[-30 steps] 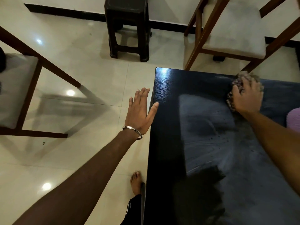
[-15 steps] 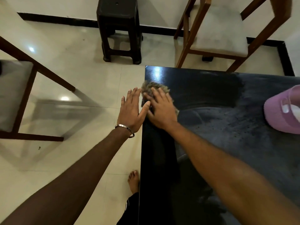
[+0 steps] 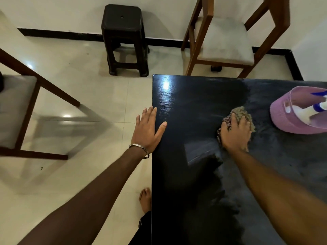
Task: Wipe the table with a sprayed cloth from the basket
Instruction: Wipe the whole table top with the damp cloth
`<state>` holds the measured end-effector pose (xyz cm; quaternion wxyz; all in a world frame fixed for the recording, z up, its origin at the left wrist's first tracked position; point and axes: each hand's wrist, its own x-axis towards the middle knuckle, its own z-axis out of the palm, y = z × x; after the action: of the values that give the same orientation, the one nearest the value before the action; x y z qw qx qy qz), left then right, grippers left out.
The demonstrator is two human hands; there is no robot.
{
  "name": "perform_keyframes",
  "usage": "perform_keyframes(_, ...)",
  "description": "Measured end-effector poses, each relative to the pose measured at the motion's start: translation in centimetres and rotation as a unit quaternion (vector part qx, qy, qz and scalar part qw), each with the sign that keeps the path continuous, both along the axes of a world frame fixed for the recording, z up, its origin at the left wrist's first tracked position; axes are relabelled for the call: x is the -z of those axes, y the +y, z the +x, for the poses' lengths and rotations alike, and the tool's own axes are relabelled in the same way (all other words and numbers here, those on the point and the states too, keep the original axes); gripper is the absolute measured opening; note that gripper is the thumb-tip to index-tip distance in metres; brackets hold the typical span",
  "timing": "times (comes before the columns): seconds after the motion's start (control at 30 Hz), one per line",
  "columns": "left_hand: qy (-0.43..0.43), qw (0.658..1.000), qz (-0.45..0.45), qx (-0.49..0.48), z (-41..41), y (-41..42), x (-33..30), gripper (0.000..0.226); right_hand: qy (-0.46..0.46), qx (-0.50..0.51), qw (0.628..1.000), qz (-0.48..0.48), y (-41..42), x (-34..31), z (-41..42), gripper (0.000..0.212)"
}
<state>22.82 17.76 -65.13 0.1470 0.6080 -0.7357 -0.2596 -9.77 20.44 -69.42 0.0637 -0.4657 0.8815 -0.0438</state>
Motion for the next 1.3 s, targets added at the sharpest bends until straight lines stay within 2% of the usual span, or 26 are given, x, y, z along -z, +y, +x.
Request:
perform_keyframes(0.1,-0.02,1.0,0.005,0.017,0.0,1.1,-0.2,0.084,0.005,-0.139,0.99,-0.034,0.6,0.0,8.3,0.061)
perform_keyframes(0.2,-0.031,0.999,0.009,0.033,-0.1,2.1,0.0,0.085,-0.016,-0.287,0.957,-0.027,3.5,0.0,16.2,0.06)
perform_keyframes(0.27,-0.038,0.998,0.009,0.04,-0.5,2.9,0.2,0.084,-0.044,-0.376,0.926,-0.01,6.2,0.0,18.3,0.058)
perform_keyframes(0.33,-0.046,0.998,0.012,0.049,-0.9,3.8,0.3,0.083,-0.052,-0.436,0.899,-0.008,8.5,-0.1,16.4,0.056)
perform_keyframes(0.4,-0.059,0.996,0.012,0.064,-1.2,4.7,0.5,0.083,-0.052,-0.416,0.908,-0.01,10.4,-0.2,12.3,0.058)
perform_keyframes(0.53,-0.077,0.994,0.023,0.075,-1.7,6.9,1.0,0.082,-0.011,-0.185,0.983,0.004,12.8,-0.4,0.8,0.061)
perform_keyframes(0.63,-0.073,0.993,0.035,0.083,-1.8,8.1,1.0,0.083,-0.006,-0.04,0.999,0.029,13.1,-0.9,-4.0,0.066)
perform_keyframes(0.73,-0.068,0.994,0.04,0.079,-1.6,9.1,0.6,0.084,-0.027,0.08,0.995,0.051,11.2,-1.1,-1.6,0.061)
perform_keyframes(0.8,-0.061,0.995,0.04,0.072,-1.3,9.6,0.3,0.084,-0.014,0.031,0.999,0.015,9.9,-1.2,2.6,0.064)
perform_keyframes(0.9,-0.061,0.995,0.038,0.07,-0.8,9.9,0.2,0.084,-0.012,-0.138,0.99,0.017,8.9,-0.8,10.1,0.063)
perform_keyframes(1.0,-0.051,0.995,0.036,0.076,-0.5,10.2,0.1,0.086,-0.033,-0.307,0.95,0.04,10.5,-1.1,17.3,0.064)
perform_keyframes(1.1,-0.048,0.995,0.035,0.083,-0.5,10.6,-0.2,0.086,-0.05,-0.419,0.904,0.067,13.2,-1.5,17.6,0.064)
perform_keyframes(1.17,-0.047,0.995,0.031,0.085,-0.6,11.0,-0.3,0.086,-0.062,-0.397,0.915,0.031,14.8,-1.4,13.7,0.063)
perform_keyframes(1.3,-0.042,0.996,0.032,0.075,-0.4,12.3,-1.0,0.087,-0.016,-0.172,0.985,0.021,16.8,-1.0,0.0,0.065)
